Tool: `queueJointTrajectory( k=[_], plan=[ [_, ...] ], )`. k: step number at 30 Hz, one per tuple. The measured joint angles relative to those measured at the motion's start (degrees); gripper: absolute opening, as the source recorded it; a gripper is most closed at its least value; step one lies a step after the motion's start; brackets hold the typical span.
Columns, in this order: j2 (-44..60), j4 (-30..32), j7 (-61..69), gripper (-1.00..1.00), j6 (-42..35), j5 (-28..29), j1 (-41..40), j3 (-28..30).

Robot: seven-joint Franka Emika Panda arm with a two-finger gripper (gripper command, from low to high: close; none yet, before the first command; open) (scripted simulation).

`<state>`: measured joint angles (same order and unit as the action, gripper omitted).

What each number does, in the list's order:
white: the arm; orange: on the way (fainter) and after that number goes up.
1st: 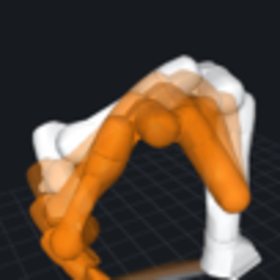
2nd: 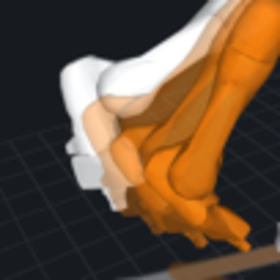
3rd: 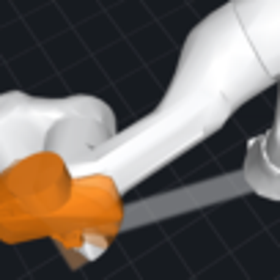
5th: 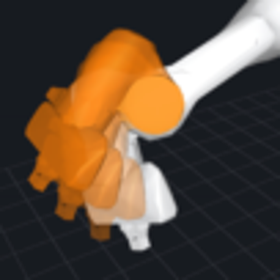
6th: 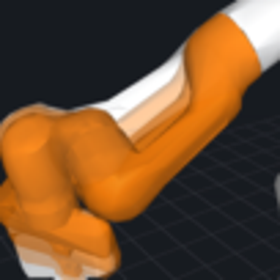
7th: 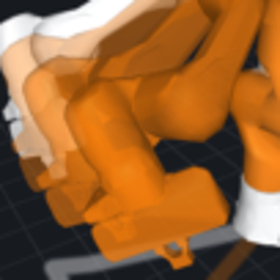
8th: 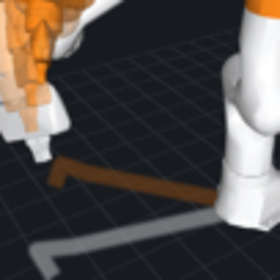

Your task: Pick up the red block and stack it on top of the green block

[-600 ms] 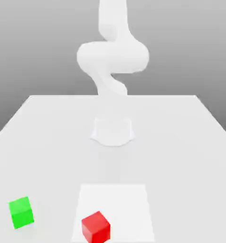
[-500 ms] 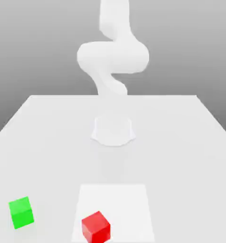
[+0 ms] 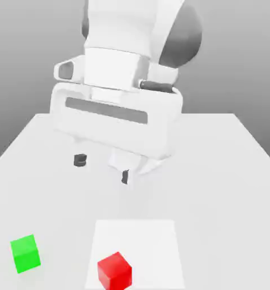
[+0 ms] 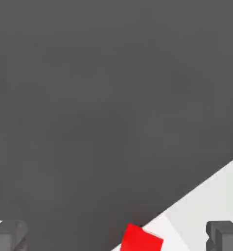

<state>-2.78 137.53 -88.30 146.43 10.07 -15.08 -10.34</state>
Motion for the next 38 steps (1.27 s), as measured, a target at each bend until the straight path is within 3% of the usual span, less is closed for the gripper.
queueJointTrajectory(
  k=[8, 12, 13, 20, 25, 31, 35, 36, 38],
  plan=[
    [15.4, 2.3, -10.3, 0.0, 6.6, -4.0, -0.4, 0.4],
    [23.6, 1.3, -12.7, 0.0, 13.0, -2.2, 1.2, 2.4],
    [25.3, 1.0, -13.2, -1.0, 14.3, -1.6, 1.7, 3.0],
    [25.5, 1.0, -13.3, -1.0, 14.6, -1.5, 1.7, 3.0],
    [16.7, 2.4, -10.6, -1.0, 7.3, -5.1, -0.3, 1.4],
    [12.1, 3.2, -6.4, -1.0, 3.6, -9.4, -10.4, 9.3],
    [18.6, 2.5, -5.0, -1.0, 9.5, -10.8, -13.4, 11.4],
    [19.6, 2.4, -5.0, 1.0, 10.5, -10.9, -13.6, 11.4],
    [19.6, 2.4, -5.0, 1.0, 10.5, -10.9, -13.6, 11.4]
  ],
)
